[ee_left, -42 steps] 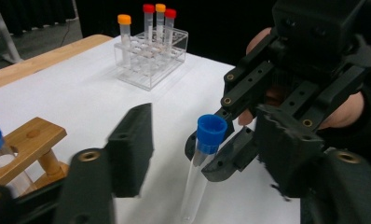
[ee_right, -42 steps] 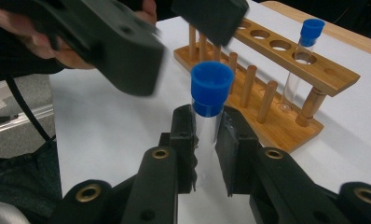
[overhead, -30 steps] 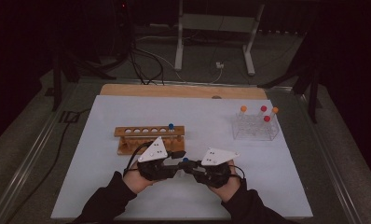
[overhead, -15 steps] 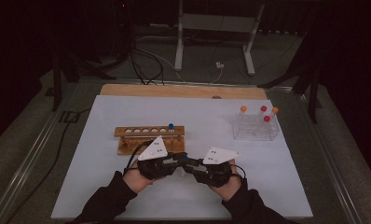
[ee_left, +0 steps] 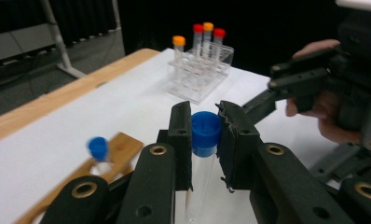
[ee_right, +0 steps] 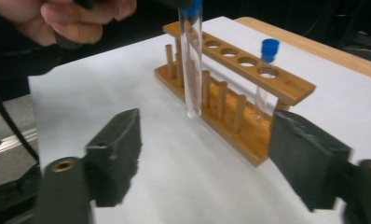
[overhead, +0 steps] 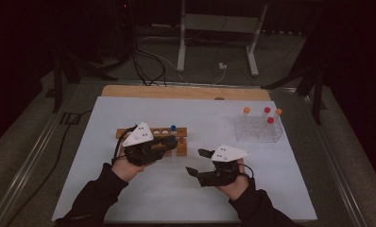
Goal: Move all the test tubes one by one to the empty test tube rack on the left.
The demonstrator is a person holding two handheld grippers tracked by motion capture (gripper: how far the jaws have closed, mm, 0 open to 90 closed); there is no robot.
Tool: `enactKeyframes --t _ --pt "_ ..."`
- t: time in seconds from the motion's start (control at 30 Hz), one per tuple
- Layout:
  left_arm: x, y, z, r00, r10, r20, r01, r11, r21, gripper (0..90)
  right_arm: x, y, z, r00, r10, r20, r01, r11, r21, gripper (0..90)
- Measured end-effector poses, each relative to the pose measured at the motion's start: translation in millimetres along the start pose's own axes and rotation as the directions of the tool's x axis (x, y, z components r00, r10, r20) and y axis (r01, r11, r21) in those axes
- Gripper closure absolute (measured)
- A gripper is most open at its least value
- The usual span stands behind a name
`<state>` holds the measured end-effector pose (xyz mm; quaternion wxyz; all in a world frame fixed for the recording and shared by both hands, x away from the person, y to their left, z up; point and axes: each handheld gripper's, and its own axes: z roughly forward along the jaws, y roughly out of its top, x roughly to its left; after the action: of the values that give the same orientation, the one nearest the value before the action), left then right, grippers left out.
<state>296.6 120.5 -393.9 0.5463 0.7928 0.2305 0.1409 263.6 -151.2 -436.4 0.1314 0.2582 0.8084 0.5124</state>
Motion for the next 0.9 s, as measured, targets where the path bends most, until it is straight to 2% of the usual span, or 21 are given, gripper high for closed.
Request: enactKeyframes --t 0.17,0.27,0.37,0.43,0.5,0.77,0.83,0.9 --pt "14.8 8.0 -3.6 0.9991 -0.004 -0.042 0.004 1.0000 -0.007 77.2 -2.7 -0.5 -0.5 0.9996 0.027 -0.009 -0.027 0.999 -0.017 14.4" --pt "22.3 12.4 -4.5 0.9973 -0.002 -0.073 0.002 1.0000 -0.006 77.2 -4.4 -0.5 -2.1 0.9994 0.029 -0.016 -0.030 0.999 -0.030 3.6" --pt "29.9 16.3 -4.2 0.9953 0.000 -0.097 -0.001 1.0000 -0.009 77.2 -5.2 0.2 -4.5 0.9994 0.027 -0.024 -0.028 0.999 -0.040 0.0" --pt "35.9 18.4 -3.5 0.9935 -0.003 -0.114 0.001 0.9999 -0.013 77.2 -5.8 0.3 -5.8 0.9995 0.025 -0.019 -0.026 0.999 -0.044 0.0" --pt "42.6 20.3 -2.6 0.9918 -0.013 -0.127 0.010 0.9997 -0.023 77.2 -7.6 0.4 -6.9 0.9987 0.038 -0.033 -0.040 0.998 -0.051 0.0" --pt "64.3 20.2 6.9 0.9829 -0.036 -0.180 0.026 0.9979 -0.060 77.3 -8.3 -0.1 -7.4 0.9996 0.022 -0.016 -0.023 0.999 -0.046 0.0" --pt "66.6 17.0 11.7 0.9801 -0.033 -0.196 0.023 0.9985 -0.050 77.2 -8.5 -0.3 -6.8 0.9997 0.020 -0.012 -0.020 0.999 -0.039 0.0" --pt "69.1 12.5 17.5 0.9803 -0.043 -0.193 0.036 0.9987 -0.035 77.2 -8.9 -0.5 -6.8 0.9997 0.021 -0.016 -0.022 0.999 -0.039 0.0"
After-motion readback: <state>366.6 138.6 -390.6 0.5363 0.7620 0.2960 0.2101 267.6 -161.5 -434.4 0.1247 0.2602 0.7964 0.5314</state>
